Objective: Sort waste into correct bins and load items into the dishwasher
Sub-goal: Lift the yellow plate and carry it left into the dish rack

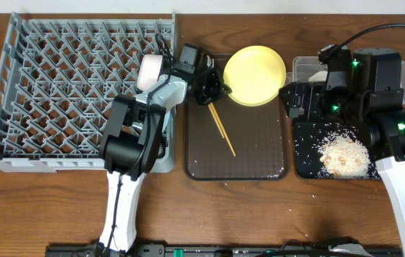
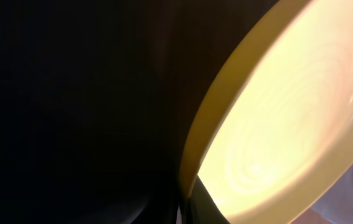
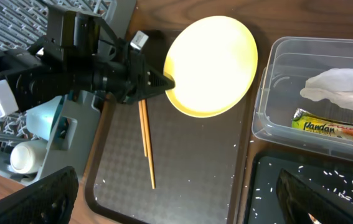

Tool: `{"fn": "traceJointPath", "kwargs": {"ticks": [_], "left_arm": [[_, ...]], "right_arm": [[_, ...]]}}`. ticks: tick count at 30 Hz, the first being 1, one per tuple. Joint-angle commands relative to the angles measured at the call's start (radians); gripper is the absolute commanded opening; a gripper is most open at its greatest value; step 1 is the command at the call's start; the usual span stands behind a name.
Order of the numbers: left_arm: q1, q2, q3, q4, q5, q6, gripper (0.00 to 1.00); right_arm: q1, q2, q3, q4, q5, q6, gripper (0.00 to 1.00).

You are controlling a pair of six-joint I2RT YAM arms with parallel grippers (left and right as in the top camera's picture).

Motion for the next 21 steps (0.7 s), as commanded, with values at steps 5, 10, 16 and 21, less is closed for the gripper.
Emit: {"fn": "traceJointPath", "kwargs": {"ticks": [5,10,16,21], "left_arm": [[0.020,-0.028,-0.024,0.035,0.021,0.006,0.07],[0.027,-0.104,-0.024,0.036,0.021,0.042,0.07],[0.056,-0.219,-0.024,0.048,0.021,0.055,0.08],[0.091,-0.302,-0.024,0.047,0.022,0.064,0.07]], "right_arm": [[-0.001,0.000,0.006,0.000,0.003,0.010,0.99],[-0.001,0.000,0.006,0.000,0.003,0.010,0.99],[-0.001,0.000,0.006,0.000,0.003,0.010,0.99],[-0.001,0.000,0.006,0.000,0.003,0.010,0.99]]}}
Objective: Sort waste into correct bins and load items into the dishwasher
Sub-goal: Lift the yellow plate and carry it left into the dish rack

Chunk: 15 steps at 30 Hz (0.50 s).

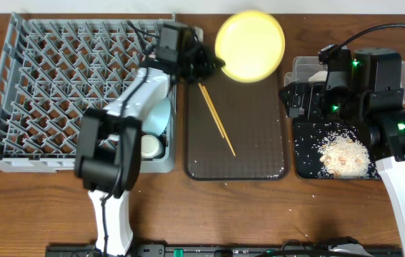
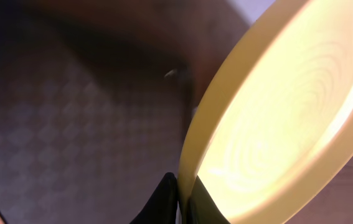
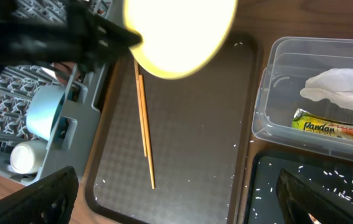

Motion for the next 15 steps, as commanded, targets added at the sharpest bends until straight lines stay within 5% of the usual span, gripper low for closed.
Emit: {"fn": "traceJointPath", "kwargs": {"ticks": [1,15], "left_arm": [[0.033,-0.072,0.004,0.004,0.015,0.038,0.07],[0.293,-0.230,0.047,-0.137,-0.071,0.251,0.07]], "right_arm": [[-0.001,0.000,0.006,0.000,0.003,0.010,0.99],[-0.001,0.000,0.006,0.000,0.003,0.010,0.99]]}}
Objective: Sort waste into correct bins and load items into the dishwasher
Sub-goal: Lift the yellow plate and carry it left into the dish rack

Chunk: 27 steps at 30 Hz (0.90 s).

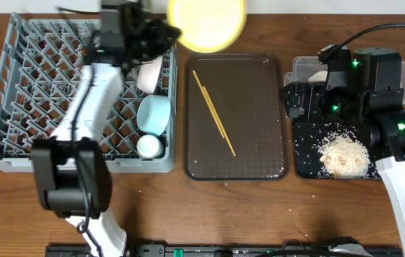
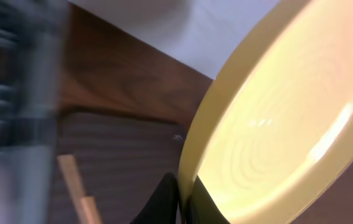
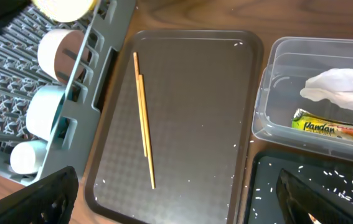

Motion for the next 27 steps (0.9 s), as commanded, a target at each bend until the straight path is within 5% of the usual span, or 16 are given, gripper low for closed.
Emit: {"fn": "traceJointPath", "kwargs": {"ticks": [1,27], "left_arm": [[0.068,-0.039,0.050,-0.046,-0.065,0.117,0.07],[0.163,-0.153,0.061,-0.157,-0.909,0.658,0.07]], "right_arm": [[-0.001,0.000,0.006,0.000,0.003,0.010,0.99],[-0.001,0.000,0.006,0.000,0.003,0.010,0.99]]}}
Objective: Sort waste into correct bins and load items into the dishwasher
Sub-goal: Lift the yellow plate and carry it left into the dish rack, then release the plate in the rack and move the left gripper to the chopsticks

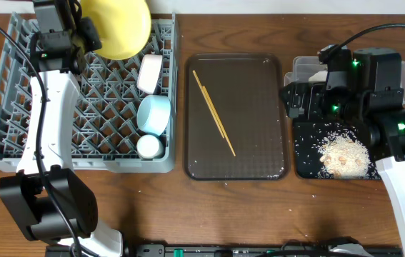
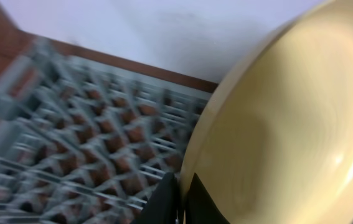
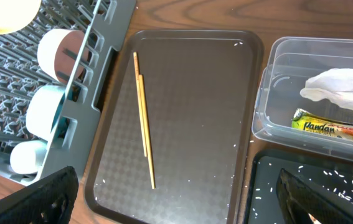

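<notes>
A yellow plate (image 1: 118, 26) hangs tilted over the far edge of the grey dish rack (image 1: 16, 93), and my left gripper (image 1: 88, 33) is shut on its rim. In the left wrist view the plate (image 2: 288, 118) fills the right side, the two fingers (image 2: 171, 198) pinch its edge, and the rack (image 2: 83, 137) lies blurred below. A pair of chopsticks (image 1: 213, 113) lies on the brown tray (image 1: 259, 153). My right gripper (image 3: 176, 186) is open and holds nothing, above the tray's near right part; the chopsticks (image 3: 144, 121) lie ahead of it.
A white cup (image 1: 150, 73), a light blue cup (image 1: 153, 114) and a small white cup (image 1: 148, 146) sit along the rack's right side. A clear bin (image 3: 269, 99) holds a tissue (image 3: 341, 87) and a wrapper (image 3: 332, 127). A black tray (image 1: 306, 160) holds rice (image 1: 343, 155).
My left gripper has moved left with the yellow plate, from above the gap between rack and brown tray to over the rack's far left part. The right arm has not moved.
My left gripper was shut on the yellow plate's rim while the plate lay on the brown tray's far end. Then the plate was lifted off past the tray's far edge, then over the rack's right far corner, and now over the rack's far left.
</notes>
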Tool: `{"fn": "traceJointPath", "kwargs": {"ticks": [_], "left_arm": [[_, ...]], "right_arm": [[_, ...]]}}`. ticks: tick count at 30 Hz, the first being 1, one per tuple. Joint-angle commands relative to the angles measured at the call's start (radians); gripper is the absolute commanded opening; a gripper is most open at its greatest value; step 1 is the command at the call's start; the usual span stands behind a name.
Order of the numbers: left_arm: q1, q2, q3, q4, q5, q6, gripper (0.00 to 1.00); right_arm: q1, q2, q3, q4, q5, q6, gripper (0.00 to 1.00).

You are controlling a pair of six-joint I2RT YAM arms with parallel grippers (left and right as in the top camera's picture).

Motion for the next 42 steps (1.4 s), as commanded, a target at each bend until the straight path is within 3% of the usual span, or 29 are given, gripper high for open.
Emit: {"fn": "traceJointPath", "kwargs": {"ticks": [1,5,21,36,38,39,42], "left_arm": [[0.000,-0.016,0.031,0.003,-0.172,0.115,0.07],[0.000,-0.016,0.031,0.009,-0.265,0.168,0.07],[-0.039,0.083,0.028,0.045,-0.413,0.264,0.07],[-0.137,0.102,0.028,0.075,-0.419,0.358,0.08],[-0.139,0.102,0.028,0.075,-0.418,0.357,0.17],[-0.139,0.102,0.028,0.074,-0.418,0.357,0.27],[-0.139,0.102,0.027,0.064,-0.418,0.330,0.40]], "right_arm": [[-0.001,0.000,0.006,0.000,0.003,0.010,0.99],[-0.001,0.000,0.006,0.000,0.003,0.010,0.99],[-0.001,0.000,0.006,0.000,0.003,0.010,0.99],[-0.001,0.000,0.006,0.000,0.003,0.010,0.99],[-0.001,0.000,0.006,0.000,0.003,0.010,0.99],[-0.001,0.000,0.006,0.000,0.003,0.010,0.99],[-0.001,0.000,0.006,0.000,0.003,0.010,0.99]]}}
